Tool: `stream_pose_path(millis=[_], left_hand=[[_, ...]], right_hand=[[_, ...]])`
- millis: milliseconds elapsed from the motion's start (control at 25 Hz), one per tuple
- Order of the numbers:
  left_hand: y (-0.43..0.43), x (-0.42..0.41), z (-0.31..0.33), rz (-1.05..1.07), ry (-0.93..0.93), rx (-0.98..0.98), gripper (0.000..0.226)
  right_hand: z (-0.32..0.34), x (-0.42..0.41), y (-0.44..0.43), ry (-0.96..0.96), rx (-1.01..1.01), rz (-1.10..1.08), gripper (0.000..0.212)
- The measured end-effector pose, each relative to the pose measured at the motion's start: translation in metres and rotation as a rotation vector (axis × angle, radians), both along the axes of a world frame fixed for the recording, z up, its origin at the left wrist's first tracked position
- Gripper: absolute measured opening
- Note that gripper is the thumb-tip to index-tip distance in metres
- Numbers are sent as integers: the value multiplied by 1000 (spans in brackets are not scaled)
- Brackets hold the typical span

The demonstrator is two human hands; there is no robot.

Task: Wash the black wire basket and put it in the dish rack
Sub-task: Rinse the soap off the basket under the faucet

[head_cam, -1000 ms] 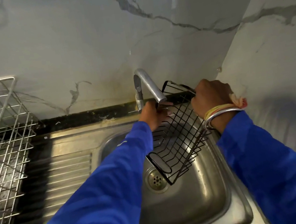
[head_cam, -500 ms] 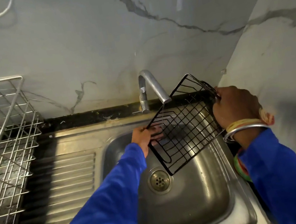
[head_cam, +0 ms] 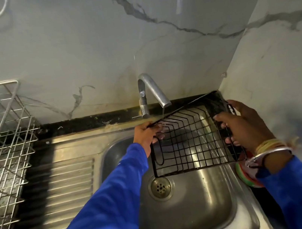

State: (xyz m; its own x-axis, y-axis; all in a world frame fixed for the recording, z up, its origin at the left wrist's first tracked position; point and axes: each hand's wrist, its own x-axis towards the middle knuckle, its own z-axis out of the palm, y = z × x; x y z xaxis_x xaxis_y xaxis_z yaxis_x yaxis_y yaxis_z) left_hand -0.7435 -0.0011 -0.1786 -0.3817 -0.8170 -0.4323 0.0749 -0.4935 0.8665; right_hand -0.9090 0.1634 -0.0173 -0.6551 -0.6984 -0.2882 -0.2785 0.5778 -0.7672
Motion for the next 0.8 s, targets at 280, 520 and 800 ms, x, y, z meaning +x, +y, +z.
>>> stream_pose_path(millis=[280, 520, 800], left_hand=[[25, -9, -21, -200, -65, 145, 19], [-31, -9, 11, -222, -201, -22, 25], [27, -4, -35, -225, -182, 66, 28]], right_hand=[[-20, 4, 7, 2, -165, -280, 69], [-28, 26, 25, 8, -214, -94, 55], [-35, 23, 17, 2, -291, -328, 41]])
